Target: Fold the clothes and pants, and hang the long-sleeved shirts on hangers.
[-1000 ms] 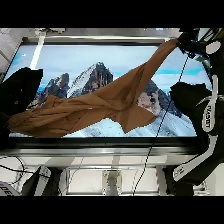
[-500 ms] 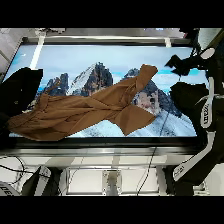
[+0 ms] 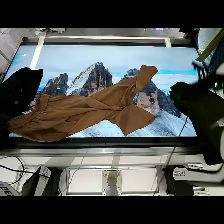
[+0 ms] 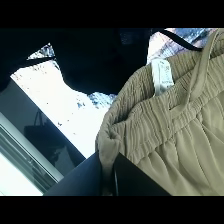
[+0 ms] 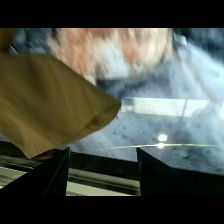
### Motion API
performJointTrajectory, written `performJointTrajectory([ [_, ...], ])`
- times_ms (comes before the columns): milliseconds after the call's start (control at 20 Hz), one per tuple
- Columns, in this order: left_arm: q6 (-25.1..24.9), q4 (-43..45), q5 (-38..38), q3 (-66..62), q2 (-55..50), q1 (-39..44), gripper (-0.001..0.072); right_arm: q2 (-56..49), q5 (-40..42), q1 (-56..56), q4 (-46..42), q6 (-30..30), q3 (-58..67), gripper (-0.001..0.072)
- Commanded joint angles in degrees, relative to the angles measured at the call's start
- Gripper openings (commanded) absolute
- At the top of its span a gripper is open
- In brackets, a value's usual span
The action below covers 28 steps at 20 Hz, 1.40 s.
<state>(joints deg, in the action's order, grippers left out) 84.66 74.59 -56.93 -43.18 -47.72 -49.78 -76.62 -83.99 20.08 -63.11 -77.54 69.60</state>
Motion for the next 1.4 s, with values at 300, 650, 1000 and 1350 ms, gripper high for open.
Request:
performJointTrajectory([
  [300,-1.5,0.0,-0.1,0.0,0.0,0.0,0.0032,10.5,26.1,-5.5,24.1,12.8,-41.2,0.0453],
  [650,-1.5,0.0,-0.1,0.0,0.0,0.0,0.0032,7.1,36.0,-12.6,27.0,12.8,-40.9,0.0451],
  [1000,-1.5,0.0,-0.1,0.0,0.0,0.0,0.0032,6.8,37.2,-12.6,28.7,13.4,-40.9,0.0398],
  [1350,-1.5,0.0,-0.1,0.0,0.0,0.0,0.0031,6.7,40.5,-12.6,30.5,14.1,-40.9,0.0378],
])
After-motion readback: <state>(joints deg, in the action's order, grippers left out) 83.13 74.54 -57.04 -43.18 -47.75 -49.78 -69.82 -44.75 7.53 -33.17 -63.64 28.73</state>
